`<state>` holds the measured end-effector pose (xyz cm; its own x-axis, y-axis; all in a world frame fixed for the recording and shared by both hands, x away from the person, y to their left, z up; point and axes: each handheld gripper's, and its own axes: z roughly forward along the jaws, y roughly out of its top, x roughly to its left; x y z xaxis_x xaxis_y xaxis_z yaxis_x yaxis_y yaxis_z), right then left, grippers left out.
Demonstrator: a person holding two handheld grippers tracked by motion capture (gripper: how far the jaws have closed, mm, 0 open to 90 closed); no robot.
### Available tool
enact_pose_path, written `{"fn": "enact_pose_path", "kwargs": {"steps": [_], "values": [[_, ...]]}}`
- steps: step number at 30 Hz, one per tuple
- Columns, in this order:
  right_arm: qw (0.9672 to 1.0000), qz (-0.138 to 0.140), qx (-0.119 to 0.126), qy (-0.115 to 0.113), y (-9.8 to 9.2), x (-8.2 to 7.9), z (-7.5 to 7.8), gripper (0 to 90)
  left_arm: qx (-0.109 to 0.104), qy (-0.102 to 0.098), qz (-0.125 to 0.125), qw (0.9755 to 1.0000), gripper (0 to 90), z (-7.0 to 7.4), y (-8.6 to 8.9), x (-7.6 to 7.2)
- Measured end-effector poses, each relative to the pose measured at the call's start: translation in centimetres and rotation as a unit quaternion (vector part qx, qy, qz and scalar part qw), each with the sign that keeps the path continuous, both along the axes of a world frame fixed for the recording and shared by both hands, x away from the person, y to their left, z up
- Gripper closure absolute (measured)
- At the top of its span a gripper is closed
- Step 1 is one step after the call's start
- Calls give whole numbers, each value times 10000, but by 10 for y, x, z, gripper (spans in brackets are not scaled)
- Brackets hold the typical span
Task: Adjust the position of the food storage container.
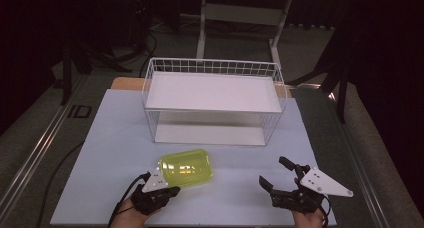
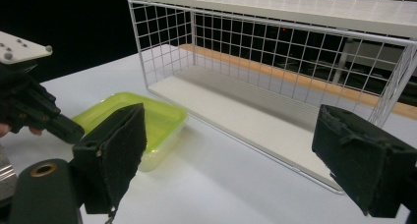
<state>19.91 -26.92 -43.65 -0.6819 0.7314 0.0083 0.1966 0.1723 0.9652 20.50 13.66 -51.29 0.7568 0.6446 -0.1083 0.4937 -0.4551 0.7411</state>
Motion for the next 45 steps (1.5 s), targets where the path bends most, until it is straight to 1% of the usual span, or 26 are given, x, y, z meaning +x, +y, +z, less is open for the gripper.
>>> {"fn": "enact_pose_path", "kwargs": {"steps": [1,2,4,5,6,8,10,13,15,16,17,18,19,21,23,24,26,28,31,33,34,35,37,40,44,45], "values": [[10000,0,0,0,0,0,0,131,0,0,0,10000,900,0,0,0],[10000,8,20,16,0,1,0,131,59,-43,132,9999,900,1,6,2],[10000,9,21,20,0,1,0,131,34,-30,158,9999,900,1,9,3],[10000,20,23,24,0,1,0,131,26,-31,275,9996,900,1,14,5],[10000,21,20,23,0,1,0,131,-42,14,282,9996,900,2,16,6],[10000,32,16,17,1,0,0,131,-149,-37,270,9995,900,6,21,5],[10000,30,11,8,1,0,0,131,-179,-71,271,9994,900,8,23,4],[10000,33,13,18,1,1,0,131,-267,-202,484,9983,900,20,38,6],[10000,34,0,19,1,0,0,131,-291,-259,687,9969,900,23,48,11],[10000,34,0,19,1,0,0,131,-291,-259,687,9969,900,23,48,11],[10000,39,11,17,1,0,0,131,-335,-196,907,9951,900,22,59,19],[10000,37,1,-4,1,0,1,131,-301,-172,969,9947,900,20,63,23],[10000,37,0,-14,1,0,1,131,-284,-67,1096,9935,900,17,68,28],[10000,45,1,-14,2,-1,1,131,-211,76,1216,9923,900,10,74,36],[10000,42,-9,-24,2,-1,1,131,-211,76,1216,9923,900,10,74,36],[10000,55,-9,-4,2,0,1,131,-101,381,1265,9912,900,-7,75,48],[10000,57,-22,9,2,0,0,131,-61,505,1234,9911,900,-16,70,52],[10000,59,-14,12,2,1,0,131,-90,648,1140,9913,900,-22,64,55],[10000,52,-9,43,2,1,-1,131,-33,690,1057,9920,900,-27,59,58],[10000,55,-9,53,2,1,-1,131,-138,765,931,9926,900,-28,54,63],[10000,55,-9,53,2,1,-1,131,-138,765,931,9926,900,-28,54,63],[10000,62,-15,29,2,1,-1,131,-115,737,888,9933,900,-28,49,66],[10000,62,-11,31,2,1,-1,131,-191,790,879,9928,900,-29,45,70],[10000,65,-2,31,2,1,-1,131,-199,805,849,9929,900,-28,40,74],[10000,48,18,27,0,1,0,131,-235,788,689,9942,900,-27,23,80],[10000,51,22,33,0,1,0,131,-235,788,689,9942,900,-27,23,80]]}}
